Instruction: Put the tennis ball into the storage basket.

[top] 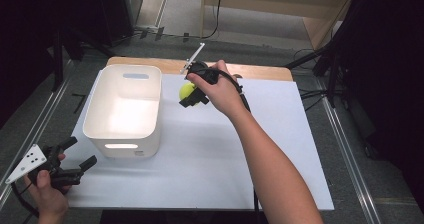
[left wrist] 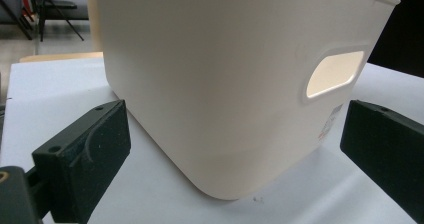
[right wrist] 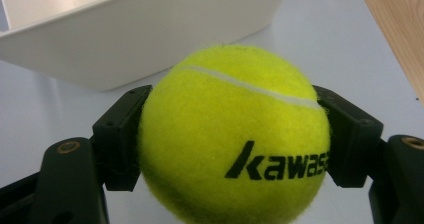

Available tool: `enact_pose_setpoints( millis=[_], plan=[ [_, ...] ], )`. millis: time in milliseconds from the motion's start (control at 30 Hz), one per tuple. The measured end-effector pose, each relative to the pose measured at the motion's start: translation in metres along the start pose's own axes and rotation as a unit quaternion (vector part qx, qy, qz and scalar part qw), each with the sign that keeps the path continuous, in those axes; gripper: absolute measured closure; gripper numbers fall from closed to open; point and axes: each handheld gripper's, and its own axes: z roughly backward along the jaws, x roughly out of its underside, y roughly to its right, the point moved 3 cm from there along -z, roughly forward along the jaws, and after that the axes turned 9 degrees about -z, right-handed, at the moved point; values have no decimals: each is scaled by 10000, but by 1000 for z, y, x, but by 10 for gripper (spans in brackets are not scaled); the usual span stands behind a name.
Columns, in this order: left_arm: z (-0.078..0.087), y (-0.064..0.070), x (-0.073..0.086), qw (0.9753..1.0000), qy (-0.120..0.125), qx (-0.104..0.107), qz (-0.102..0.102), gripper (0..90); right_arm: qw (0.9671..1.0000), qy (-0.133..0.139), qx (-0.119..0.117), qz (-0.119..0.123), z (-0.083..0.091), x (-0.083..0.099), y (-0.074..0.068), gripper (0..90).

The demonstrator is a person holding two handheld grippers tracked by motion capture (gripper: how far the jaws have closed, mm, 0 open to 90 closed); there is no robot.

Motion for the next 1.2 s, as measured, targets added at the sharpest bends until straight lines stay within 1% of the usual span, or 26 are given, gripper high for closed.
enact_pose_setpoints(
  millis=[33,100,133,267,333,433,600,633,700,733,833,867,900,933,1100,1167,1200],
  plan=[
    [0,0,0,10000,-3,3,0,0,10000,-37,18,42,1,-2,-1,236],
    [0,0,0,10000,6,-3,10,0,10000,0,-16,23,1,-5,-3,236],
    [0,0,0,10000,0,-3,6,0,10000,13,-11,71,1,-7,-4,236],
    [0,0,0,10000,-20,3,-16,0,10000,26,-30,84,2,-12,-7,236],
    [0,0,0,10000,-15,5,-11,0,9999,76,-77,113,3,-15,-9,236],
    [0,0,0,10000,-11,-1,-3,0,9998,78,-66,158,4,-19,-12,236],
    [0,0,0,10000,-3,3,14,0,9996,141,-130,187,3,-25,-16,236],
    [0,0,0,10000,2,3,18,0,9995,163,-160,235,3,-26,-16,236],
    [0,0,0,10000,2,5,20,0,9995,183,-176,172,3,-29,-19,236],
    [0,0,0,10000,4,7,17,0,9994,182,-150,241,3,-30,-19,236],
    [0,-1,0,10000,0,0,25,0,9994,169,-203,241,2,-34,-22,236],
    [0,0,0,10000,7,2,29,0,9994,164,-203,236,2,-35,-23,236],
    [0,0,0,10000,1,6,26,0,9993,141,-177,306,1,-36,-24,236],
    [0,0,0,10000,14,6,24,0,9993,112,-185,301,1,-37,-25,236],
    [0,0,0,10000,11,7,32,0,9991,141,-160,374,3,-43,-30,236],
    [0,-1,0,10000,3,10,24,0,9991,151,-173,347,4,-44,-31,236],
    [0,-1,0,10000,8,11,28,0,9990,151,-157,400,5,-46,-31,236]
  ],
)
